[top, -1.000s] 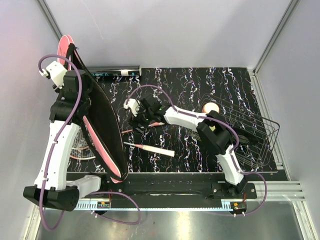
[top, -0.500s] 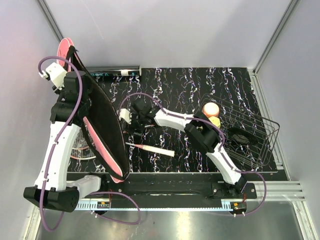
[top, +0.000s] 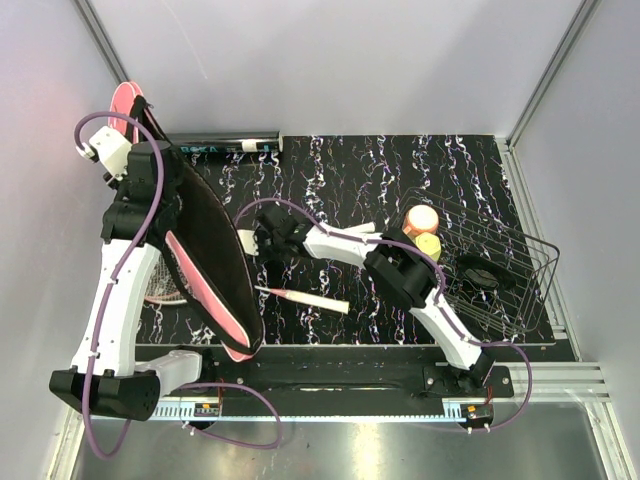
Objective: Pack up the badminton gear
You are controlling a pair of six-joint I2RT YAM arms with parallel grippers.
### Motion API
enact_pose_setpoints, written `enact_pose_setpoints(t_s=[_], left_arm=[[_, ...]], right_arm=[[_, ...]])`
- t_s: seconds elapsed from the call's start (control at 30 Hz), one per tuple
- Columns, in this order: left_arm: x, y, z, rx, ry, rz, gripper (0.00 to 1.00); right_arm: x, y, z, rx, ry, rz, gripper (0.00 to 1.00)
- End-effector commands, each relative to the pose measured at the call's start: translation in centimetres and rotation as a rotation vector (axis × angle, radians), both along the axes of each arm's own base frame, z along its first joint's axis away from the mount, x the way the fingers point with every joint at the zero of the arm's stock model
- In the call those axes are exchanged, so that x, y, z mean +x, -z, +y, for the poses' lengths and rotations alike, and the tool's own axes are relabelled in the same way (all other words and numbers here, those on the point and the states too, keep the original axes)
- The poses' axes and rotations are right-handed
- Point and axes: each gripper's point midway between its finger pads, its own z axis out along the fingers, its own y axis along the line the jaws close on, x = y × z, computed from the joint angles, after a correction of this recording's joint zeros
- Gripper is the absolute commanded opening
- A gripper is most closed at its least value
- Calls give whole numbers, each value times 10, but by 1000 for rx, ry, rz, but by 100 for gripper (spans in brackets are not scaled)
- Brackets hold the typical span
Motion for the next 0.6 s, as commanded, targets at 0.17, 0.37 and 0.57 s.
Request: enact_pose_setpoints(t_s=[0.17,0.37,0.57], left_arm=[[-3,-17,19,26,-113,-85,0],[-4,-15,22,34,-135,-81,0],[-7,-11,25,40,-163,-77,0]], right_arm=[[77,-38,-10,-88,-67,-380,0],[97,-107,-35,-158,-139,-612,0],[148,-184,-107,-244,78,-739,0]])
